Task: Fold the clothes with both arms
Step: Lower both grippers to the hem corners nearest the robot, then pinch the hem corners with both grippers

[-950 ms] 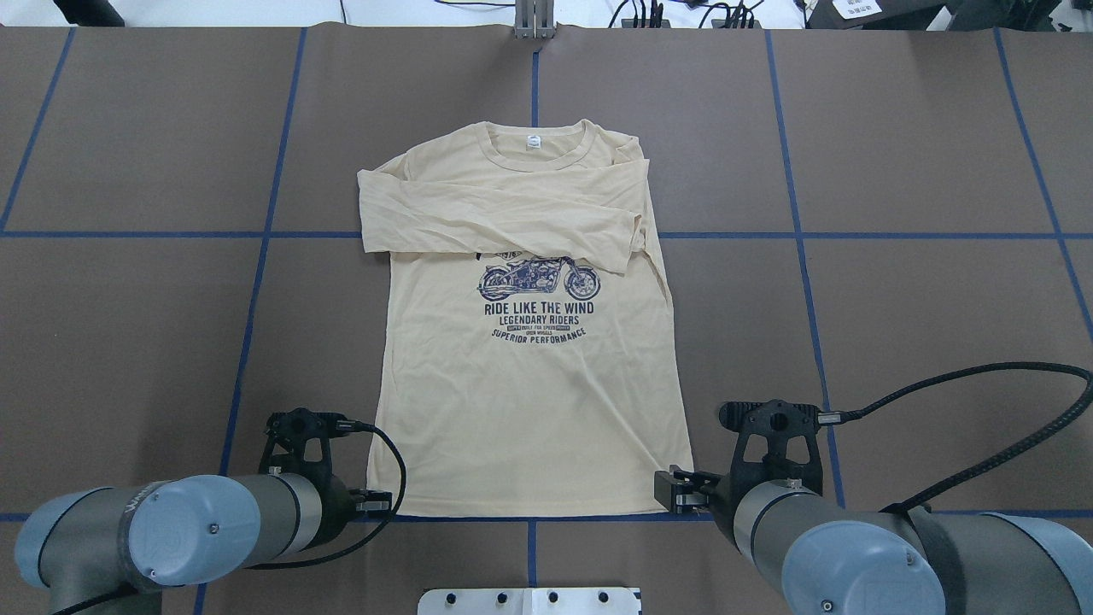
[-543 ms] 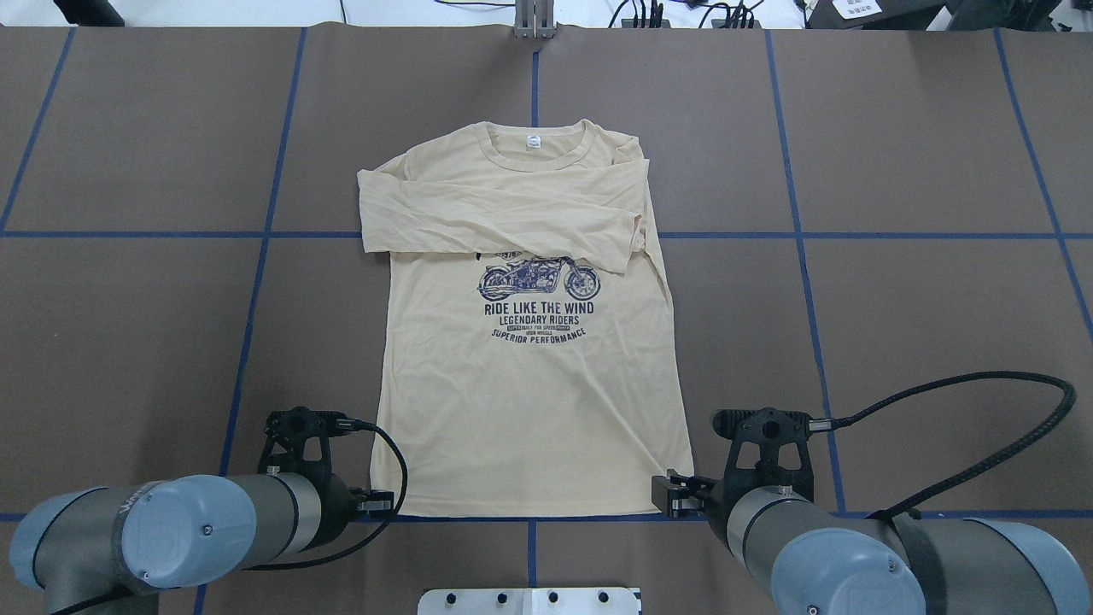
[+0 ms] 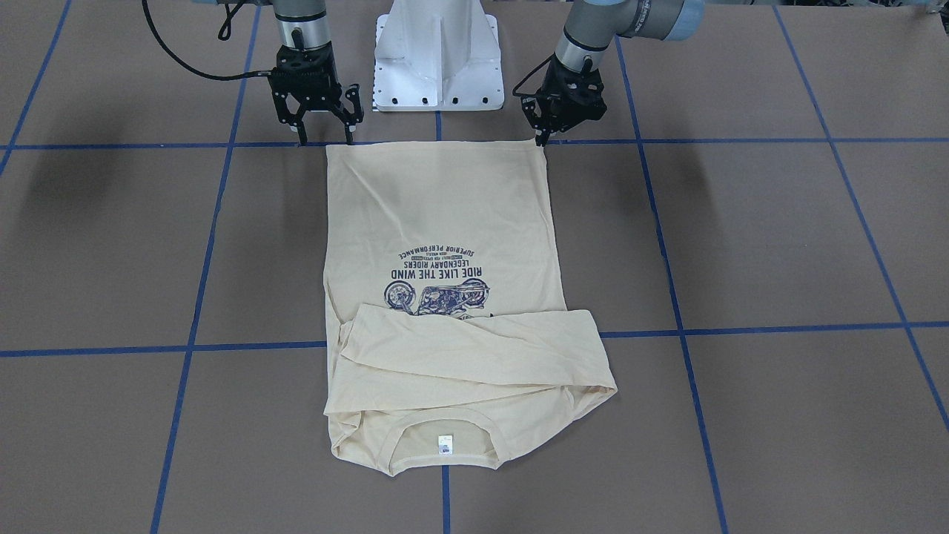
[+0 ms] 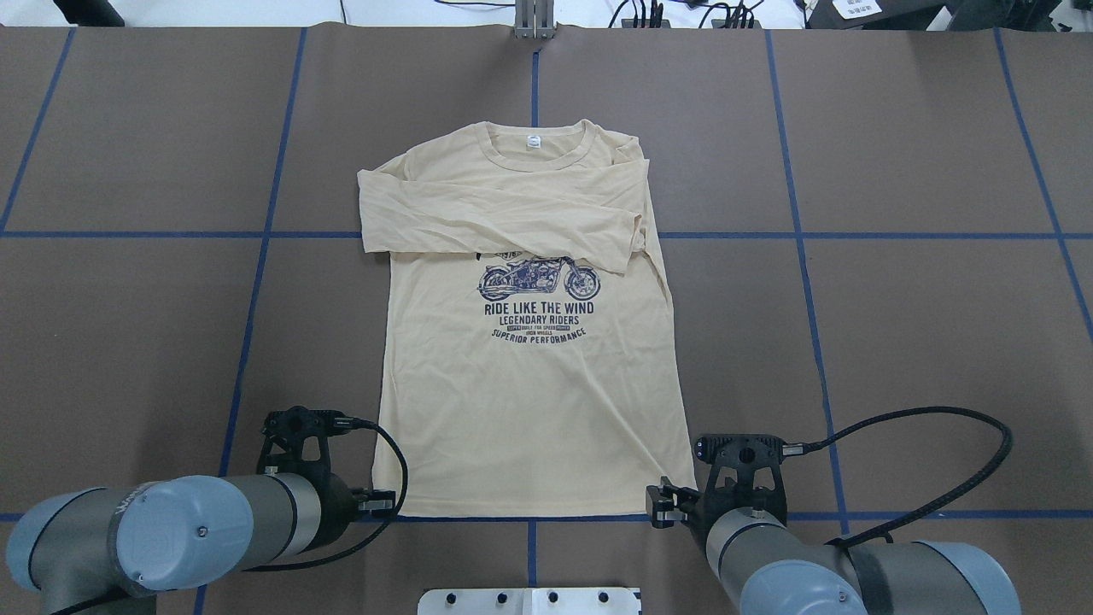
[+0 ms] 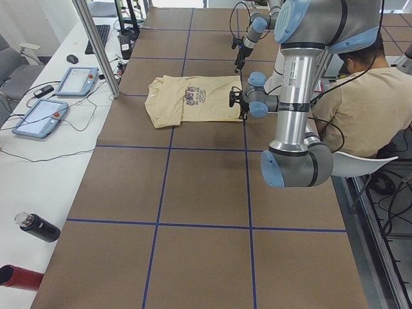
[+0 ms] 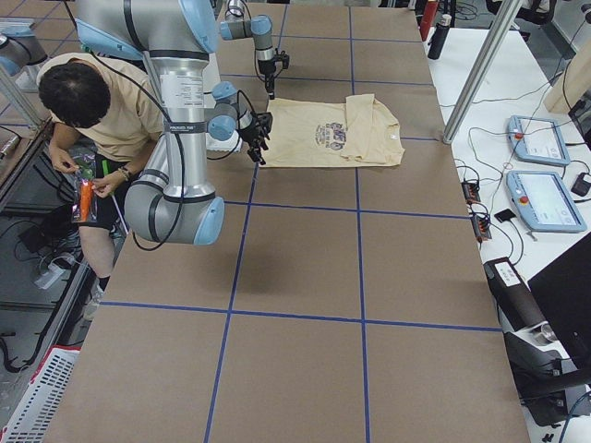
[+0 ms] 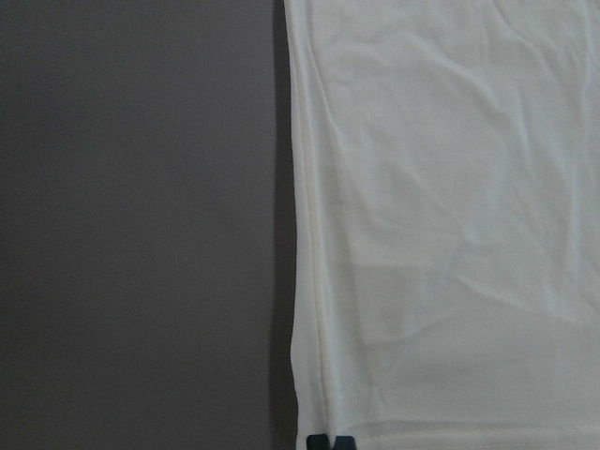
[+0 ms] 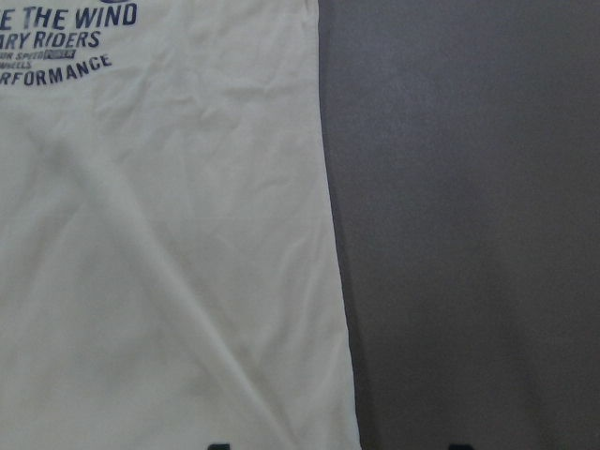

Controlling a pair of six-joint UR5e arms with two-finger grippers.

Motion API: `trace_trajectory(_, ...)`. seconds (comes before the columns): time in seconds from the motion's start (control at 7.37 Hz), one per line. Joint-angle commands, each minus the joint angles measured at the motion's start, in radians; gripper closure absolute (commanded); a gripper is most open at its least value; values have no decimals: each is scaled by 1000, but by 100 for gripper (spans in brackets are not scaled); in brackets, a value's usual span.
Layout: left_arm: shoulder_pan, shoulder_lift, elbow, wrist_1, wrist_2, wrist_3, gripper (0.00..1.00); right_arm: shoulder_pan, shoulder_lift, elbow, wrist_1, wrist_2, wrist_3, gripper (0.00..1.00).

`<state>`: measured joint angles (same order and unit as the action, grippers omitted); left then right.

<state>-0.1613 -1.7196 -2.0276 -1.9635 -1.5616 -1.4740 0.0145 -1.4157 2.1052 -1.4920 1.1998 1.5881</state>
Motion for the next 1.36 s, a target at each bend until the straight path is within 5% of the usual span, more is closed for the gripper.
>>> trace_trajectory(0.0,0,0,0,0,-2,-3,100,-28,-2,-17,3,-8,15,47)
trace_trajectory(1.22,3,0,0,0,0,-5,100,-36,7,-54,3,-37,9,51)
